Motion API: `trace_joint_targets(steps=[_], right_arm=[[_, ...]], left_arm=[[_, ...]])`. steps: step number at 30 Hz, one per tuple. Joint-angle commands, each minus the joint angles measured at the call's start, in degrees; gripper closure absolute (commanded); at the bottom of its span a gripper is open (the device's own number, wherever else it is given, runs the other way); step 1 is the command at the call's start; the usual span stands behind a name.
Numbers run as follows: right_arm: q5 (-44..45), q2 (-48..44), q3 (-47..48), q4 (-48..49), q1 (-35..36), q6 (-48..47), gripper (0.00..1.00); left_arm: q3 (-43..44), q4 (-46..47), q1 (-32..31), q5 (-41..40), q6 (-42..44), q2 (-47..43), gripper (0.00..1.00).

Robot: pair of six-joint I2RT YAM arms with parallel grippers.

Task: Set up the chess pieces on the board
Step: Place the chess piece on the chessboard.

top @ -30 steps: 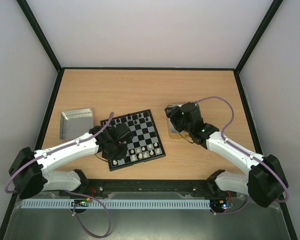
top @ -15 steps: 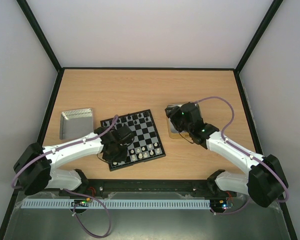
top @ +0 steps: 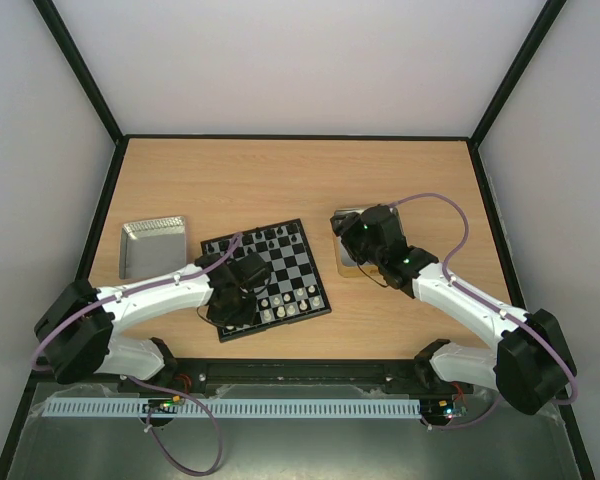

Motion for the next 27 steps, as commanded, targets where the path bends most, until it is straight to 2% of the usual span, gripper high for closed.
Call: trace_joint_targets(steps=[1, 5, 14, 19, 23, 27], right_arm=[[2.01, -0.56, -0.08, -1.53, -0.14, -0.89, 0.44], [2.2, -0.83, -0.09, -1.8, -0.14, -0.91, 0.44], [6.14, -2.27, 0.06, -4.43, -0.16, -2.61, 0.44], [13.06, -2.23, 2.33, -10.68, -0.78, -8.86, 0.44], [16.24, 0.01, 3.29, -14.41, -2.75, -13.82, 0.44], [17.5, 7.79, 4.84, -15.89, -8.22, -21.45, 0.48]], left_arm=[[0.0, -0.38, 0.31, 0.36, 0.71, 1.04, 0.91], [0.93, -0.38, 0.3, 1.55, 1.04, 0.38, 0.82], [4.02, -2.12, 0.99, 1.51, 1.2, -0.98, 0.74], [8.04, -3.97, 2.86, -1.74, 1.08, -3.79, 0.65], [8.98, -4.37, 5.81, -5.58, 0.98, -6.64, 0.65], [10.1, 1.64, 9.33, -8.84, 1.05, -11.21, 0.63]])
